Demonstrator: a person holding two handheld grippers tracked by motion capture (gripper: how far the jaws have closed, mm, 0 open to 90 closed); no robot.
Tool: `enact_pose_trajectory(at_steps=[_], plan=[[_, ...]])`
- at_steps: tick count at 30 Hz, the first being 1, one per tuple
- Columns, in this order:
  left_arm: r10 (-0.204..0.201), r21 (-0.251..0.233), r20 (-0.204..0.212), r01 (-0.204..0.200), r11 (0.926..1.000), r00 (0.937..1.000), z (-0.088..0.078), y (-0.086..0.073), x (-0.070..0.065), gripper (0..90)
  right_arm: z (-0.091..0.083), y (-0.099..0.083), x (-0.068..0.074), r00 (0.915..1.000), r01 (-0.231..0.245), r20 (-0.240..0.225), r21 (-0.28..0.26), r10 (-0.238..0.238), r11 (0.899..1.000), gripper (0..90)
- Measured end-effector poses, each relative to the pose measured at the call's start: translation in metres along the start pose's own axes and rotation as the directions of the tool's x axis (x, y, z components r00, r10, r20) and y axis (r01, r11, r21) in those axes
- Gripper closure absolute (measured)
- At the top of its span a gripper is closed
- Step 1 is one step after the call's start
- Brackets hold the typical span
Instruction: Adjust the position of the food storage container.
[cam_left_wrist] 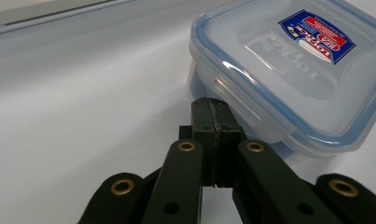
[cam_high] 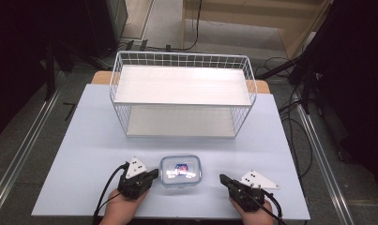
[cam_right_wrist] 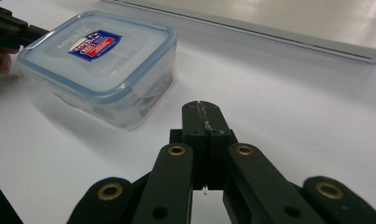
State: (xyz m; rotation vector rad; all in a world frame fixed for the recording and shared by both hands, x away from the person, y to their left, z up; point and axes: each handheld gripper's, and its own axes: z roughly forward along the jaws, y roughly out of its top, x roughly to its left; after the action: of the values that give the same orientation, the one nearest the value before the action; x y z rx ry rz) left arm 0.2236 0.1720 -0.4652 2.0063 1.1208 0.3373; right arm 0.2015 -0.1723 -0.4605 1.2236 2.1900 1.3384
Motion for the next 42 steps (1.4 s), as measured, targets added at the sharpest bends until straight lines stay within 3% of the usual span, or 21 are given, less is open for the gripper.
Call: enact_pose_trajectory(at_steps=[6,11,15,17,18,21,22,23,24,25,26,27,28,29,35,42], plan=[[-0.002,0.007,-0.006,0.002,1.0,1.0,0.003,0.001,0.002,90.0,-0.006,-0.002,-0.006,0.9995,-0.027,0.015,-0.014,0.028,1.0,90.0],[-0.05,-0.035,-0.037,0.048,0.9982,0.9981,-0.012,0.002,0.017,86.1,-0.005,0.003,-0.006,0.9996,-0.027,0.003,-0.03,0.028,0.999,88.3],[-0.041,-0.066,-0.073,0.036,0.9972,0.9965,-0.028,0.002,0.024,78.6,0.0,0.008,-0.004,0.9995,-0.024,-0.021,-0.037,0.024,0.999,78.7],[-0.038,-0.078,-0.092,0.031,0.9965,0.995,-0.033,0.001,0.024,67.2,0.006,0.014,0.0,0.9988,-0.025,-0.043,-0.044,0.024,0.999,68.6],[-0.038,-0.084,-0.099,0.029,0.996,0.9944,-0.035,0.0,0.024,67.2,0.006,0.014,0.0,0.9988,-0.025,-0.043,-0.044,0.024,0.999,68.6],[-0.031,-0.092,-0.106,0.022,0.9955,0.9939,-0.044,-0.001,0.024,53.1,0.012,0.02,0.003,0.9965,-0.03,-0.079,-0.051,0.026,0.998,54.9],[-0.031,-0.092,-0.106,0.022,0.9955,0.9939,-0.044,-0.001,0.024,48.9,0.012,0.02,0.003,0.9965,-0.03,-0.079,-0.051,0.026,0.998,54.9],[-0.042,-0.097,-0.111,0.032,0.9948,0.9929,-0.048,-0.002,0.025,41.0,0.015,0.023,0.005,0.9957,-0.034,-0.089,-0.062,0.029,0.998,43.4],[-0.042,-0.097,-0.111,0.032,0.9948,0.9929,-0.048,-0.002,0.025,36.6,0.015,0.023,0.005,0.9957,-0.034,-0.089,-0.062,0.029,0.998,43.4],[-0.054,-0.101,-0.1,0.044,0.994,0.9935,-0.05,-0.002,0.026,32.0,0.018,0.026,0.008,0.9958,-0.035,-0.087,-0.07,0.029,0.997,32.1],[-0.054,-0.101,-0.1,0.044,0.994,0.9935,-0.05,-0.002,0.026,29.2,0.018,0.026,0.008,0.9958,-0.035,-0.087,-0.07,0.029,0.997,32.1],[-0.067,-0.107,-0.078,0.059,0.9925,0.9947,-0.052,-0.002,0.028,24.1,0.021,0.029,0.011,0.9954,-0.036,-0.092,-0.077,0.029,0.996,23.3],[-0.067,-0.107,-0.078,0.059,0.9925,0.9947,-0.052,-0.002,0.028,21.3,0.021,0.029,0.011,0.9954,-0.036,-0.092,-0.077,0.029,0.996,23.3],[-0.08,-0.11,-0.057,0.073,0.9912,0.9952,-0.053,-0.001,0.028,17.9,0.024,0.032,0.013,0.9948,-0.033,-0.098,-0.072,0.026,0.997,16.6],[-0.118,-0.097,0.001,0.118,0.9883,0.993,-0.047,0.001,0.029,13.4,0.035,0.036,0.017,0.9902,-0.053,-0.132,-0.04,0.048,0.998,11.6],[-0.113,-0.091,0.02,0.114,0.9893,0.9934,-0.044,0.002,0.026,13.3,0.042,0.038,0.017,0.9877,-0.072,-0.141,-0.025,0.067,0.997,11.0]])
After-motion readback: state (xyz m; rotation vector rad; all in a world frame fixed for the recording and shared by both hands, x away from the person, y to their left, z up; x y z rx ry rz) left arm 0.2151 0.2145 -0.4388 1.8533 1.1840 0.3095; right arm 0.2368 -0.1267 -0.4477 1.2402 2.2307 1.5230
